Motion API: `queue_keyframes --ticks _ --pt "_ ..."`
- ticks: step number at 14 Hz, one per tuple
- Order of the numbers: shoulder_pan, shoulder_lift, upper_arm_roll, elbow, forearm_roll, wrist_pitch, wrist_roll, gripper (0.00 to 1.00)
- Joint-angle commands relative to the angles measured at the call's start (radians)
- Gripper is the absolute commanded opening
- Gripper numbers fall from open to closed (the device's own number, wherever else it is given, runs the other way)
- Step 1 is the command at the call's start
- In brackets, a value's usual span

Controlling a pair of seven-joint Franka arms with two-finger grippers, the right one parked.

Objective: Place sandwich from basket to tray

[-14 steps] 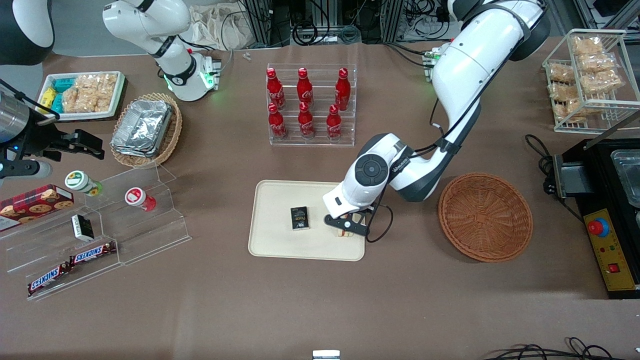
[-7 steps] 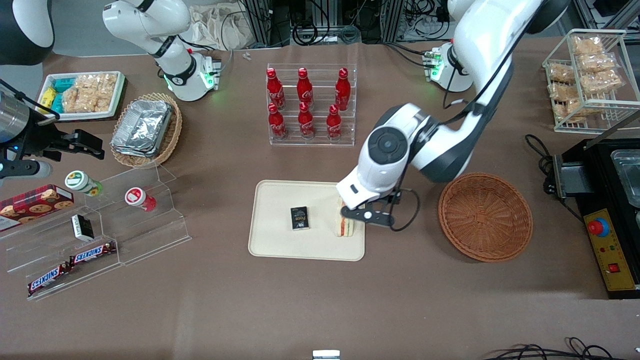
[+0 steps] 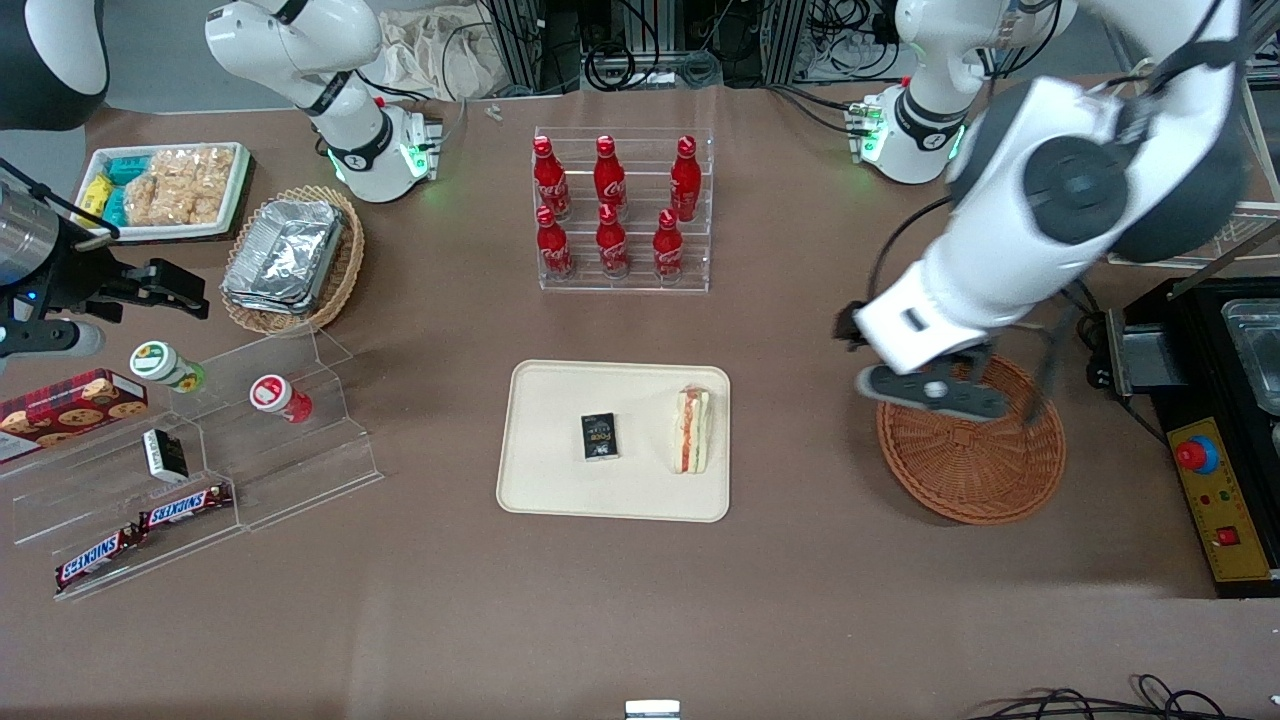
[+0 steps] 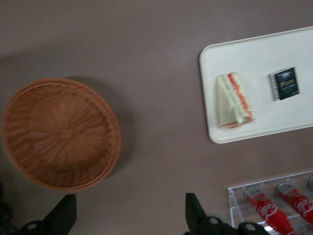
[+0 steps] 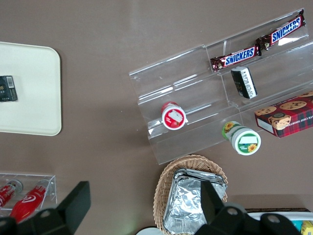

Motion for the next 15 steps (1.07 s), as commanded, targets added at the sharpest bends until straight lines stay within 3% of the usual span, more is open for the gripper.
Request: queue_keyframes --ticks 1,3,6,9,15 --pt "0.066 -0.092 0.000 -0.029 0.001 -0.050 0.046 1.00" --pt "0.104 -0.107 0.006 -0.028 0.050 -0.091 0.026 1.00" --pt "0.149 -0.106 0.017 0.021 0.055 -0.153 0.024 1.00" --pt "0.150 -0.106 0.064 0.025 0.039 -0.203 0.011 1.00" --pt "0.193 -0.129 0.069 0.023 0.019 -0.208 0.026 1.00"
